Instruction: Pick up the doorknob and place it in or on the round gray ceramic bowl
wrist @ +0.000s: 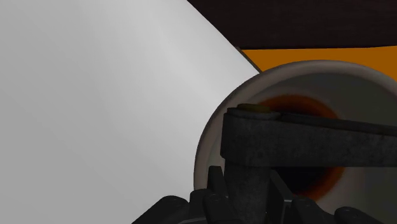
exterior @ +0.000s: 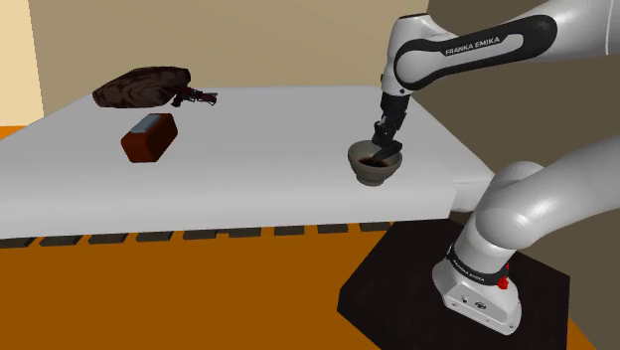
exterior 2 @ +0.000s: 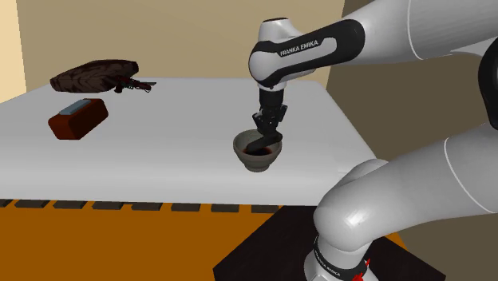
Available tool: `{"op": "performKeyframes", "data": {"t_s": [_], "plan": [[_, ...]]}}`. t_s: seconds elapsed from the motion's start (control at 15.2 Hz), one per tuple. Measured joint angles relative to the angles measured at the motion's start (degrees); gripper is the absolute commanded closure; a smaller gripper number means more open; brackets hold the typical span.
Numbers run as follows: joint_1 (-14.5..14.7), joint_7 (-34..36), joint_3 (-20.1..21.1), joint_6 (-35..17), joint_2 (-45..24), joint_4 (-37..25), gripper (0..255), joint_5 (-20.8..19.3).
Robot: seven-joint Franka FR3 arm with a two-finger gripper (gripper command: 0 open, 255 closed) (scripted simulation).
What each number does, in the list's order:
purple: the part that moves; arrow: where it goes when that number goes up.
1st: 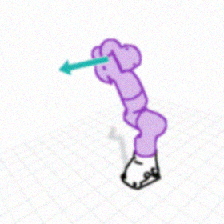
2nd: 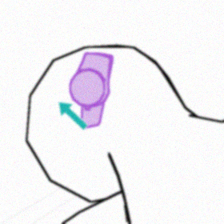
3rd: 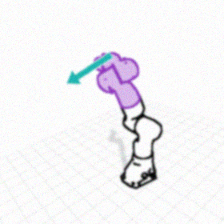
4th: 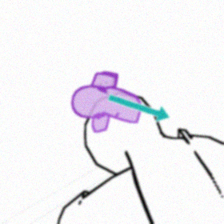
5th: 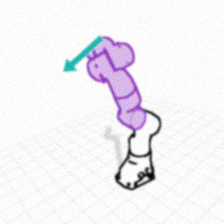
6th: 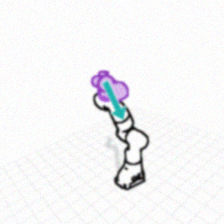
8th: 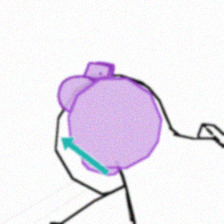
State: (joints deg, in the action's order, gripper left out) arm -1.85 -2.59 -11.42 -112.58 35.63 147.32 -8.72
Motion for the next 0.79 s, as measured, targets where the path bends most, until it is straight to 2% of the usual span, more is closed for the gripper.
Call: {"op": "performKeyframes", "data": {"t_s": [0.26, 0.33, 0.79], "plan": [[0.0, 0.0, 0.0, -0.1, 0.0, 0.0, 255, 0.0], [0.0, 0.0, 0.0, -0.1, 0.0, 0.0, 0, 0.0], [0.0, -0.1, 0.1, 1.1, 0.2, -0.9, 0, 0.1]]}}
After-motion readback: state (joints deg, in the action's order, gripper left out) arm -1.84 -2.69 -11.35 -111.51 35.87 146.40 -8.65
